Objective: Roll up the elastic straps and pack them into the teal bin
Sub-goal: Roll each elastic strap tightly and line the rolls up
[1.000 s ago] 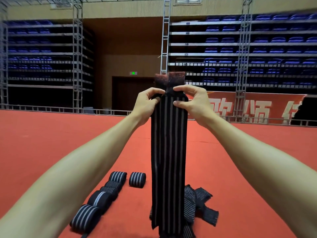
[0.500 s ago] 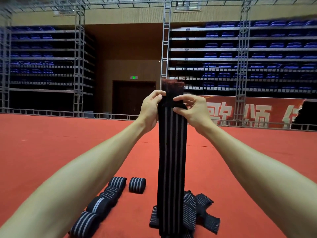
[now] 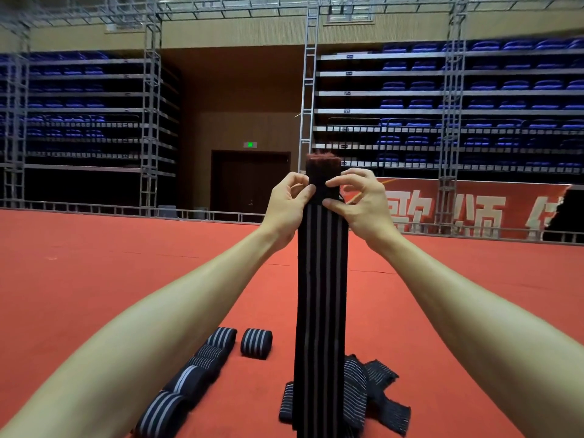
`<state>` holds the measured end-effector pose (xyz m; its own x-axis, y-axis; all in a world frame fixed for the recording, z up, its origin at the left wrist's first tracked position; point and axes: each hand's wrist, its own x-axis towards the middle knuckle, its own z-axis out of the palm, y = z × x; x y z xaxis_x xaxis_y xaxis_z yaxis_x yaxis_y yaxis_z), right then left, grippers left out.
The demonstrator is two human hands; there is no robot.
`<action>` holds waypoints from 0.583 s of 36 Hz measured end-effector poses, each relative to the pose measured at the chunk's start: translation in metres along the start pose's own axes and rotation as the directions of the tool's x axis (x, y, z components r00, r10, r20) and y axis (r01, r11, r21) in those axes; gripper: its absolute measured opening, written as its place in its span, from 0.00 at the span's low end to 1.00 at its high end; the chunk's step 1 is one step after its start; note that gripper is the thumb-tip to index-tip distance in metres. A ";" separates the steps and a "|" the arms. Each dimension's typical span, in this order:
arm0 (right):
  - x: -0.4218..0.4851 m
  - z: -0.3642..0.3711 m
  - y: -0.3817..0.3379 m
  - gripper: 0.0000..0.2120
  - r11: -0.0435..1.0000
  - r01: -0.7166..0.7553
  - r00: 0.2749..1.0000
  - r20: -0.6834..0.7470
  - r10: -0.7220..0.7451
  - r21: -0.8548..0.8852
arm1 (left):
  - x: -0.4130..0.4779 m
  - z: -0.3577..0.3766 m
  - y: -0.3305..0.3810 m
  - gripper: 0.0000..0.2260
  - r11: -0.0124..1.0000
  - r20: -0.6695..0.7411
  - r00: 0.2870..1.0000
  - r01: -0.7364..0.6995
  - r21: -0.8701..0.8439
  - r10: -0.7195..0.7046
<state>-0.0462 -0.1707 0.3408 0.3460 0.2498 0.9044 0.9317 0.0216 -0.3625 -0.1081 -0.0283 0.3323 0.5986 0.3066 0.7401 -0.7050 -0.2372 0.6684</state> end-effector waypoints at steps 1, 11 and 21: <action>-0.001 0.000 -0.001 0.14 0.999 -0.021 1.000 0.013 0.020 0.047 | 0.000 0.000 0.000 0.08 1.000 0.008 1.000 0.007 -0.009 -0.007; -0.005 0.002 0.001 0.12 0.984 -0.083 0.996 -0.012 0.086 0.158 | -0.003 0.002 0.003 0.05 0.993 0.051 0.999 0.009 0.119 -0.015; -0.008 0.004 -0.002 0.12 0.980 -0.062 0.998 -0.016 0.066 0.188 | 0.000 0.006 0.013 0.05 0.987 -0.026 0.999 -0.041 0.157 0.045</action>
<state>-0.0513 -0.1694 0.3333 0.4086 0.2351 0.8819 0.8712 0.1877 -0.4536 -0.1154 -0.0371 0.3413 0.5560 0.3190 0.7675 -0.6601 -0.3916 0.6410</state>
